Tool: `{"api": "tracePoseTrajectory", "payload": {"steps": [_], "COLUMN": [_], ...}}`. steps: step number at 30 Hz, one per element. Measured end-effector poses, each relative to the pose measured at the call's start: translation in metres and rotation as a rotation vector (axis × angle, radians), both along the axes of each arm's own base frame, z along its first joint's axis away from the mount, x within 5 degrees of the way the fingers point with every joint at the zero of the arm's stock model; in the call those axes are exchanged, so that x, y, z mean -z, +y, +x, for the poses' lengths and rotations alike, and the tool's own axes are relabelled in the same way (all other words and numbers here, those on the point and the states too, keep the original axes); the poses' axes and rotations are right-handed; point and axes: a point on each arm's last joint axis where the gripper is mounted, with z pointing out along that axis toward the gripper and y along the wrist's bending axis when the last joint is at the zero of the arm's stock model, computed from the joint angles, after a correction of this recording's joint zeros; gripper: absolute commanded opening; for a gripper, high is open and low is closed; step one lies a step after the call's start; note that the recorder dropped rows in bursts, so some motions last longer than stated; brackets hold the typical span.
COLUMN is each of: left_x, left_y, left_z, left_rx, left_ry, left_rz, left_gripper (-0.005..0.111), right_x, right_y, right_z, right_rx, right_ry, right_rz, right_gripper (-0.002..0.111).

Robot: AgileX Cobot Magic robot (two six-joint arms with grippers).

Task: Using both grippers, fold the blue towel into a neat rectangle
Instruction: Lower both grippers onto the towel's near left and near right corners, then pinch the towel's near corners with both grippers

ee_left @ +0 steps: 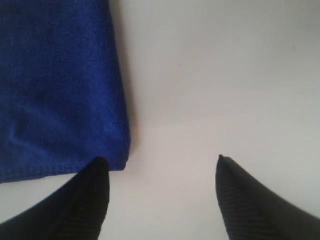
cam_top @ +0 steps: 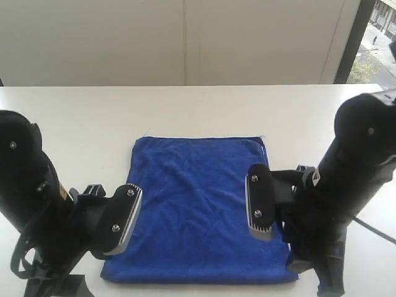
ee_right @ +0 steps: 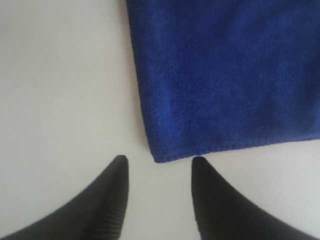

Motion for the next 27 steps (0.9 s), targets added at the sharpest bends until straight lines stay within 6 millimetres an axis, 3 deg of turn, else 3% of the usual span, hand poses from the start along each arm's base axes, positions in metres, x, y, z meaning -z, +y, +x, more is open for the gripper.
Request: {"api": "tracePoseTrajectory", "payload": {"steps": [3, 10, 16, 27], "left_x": [0.01, 0.02, 0.035, 0.042], "left_y": [0.0, -0.001, -0.001, -0.003], "left_z": [0.002, 0.008, 0.009, 0.013], "left_rx": [0.005, -0.017, 0.011, 0.012], "left_ry": [-0.035, -0.12, -0.101, -0.119], "left_rz": [-0.009, -0.038, -0.009, -0.008], "left_gripper": [0.055, 0.056, 0.056, 0.056], "right_x": [0.011, 0.027, 0.04, 0.052], "right_y": [-0.002, -0.007, -0.011, -0.015], "right_z": [-0.001, -0.001, -0.008, -0.018], "right_rx": [-0.062, -0.131, -0.202, -0.212], "right_ry": [-0.063, -0.184, -0.208, -0.206], "right_rz": [-0.004, -0.035, -0.061, -0.068], "right_gripper": [0.051, 0.051, 0.051, 0.051]}}
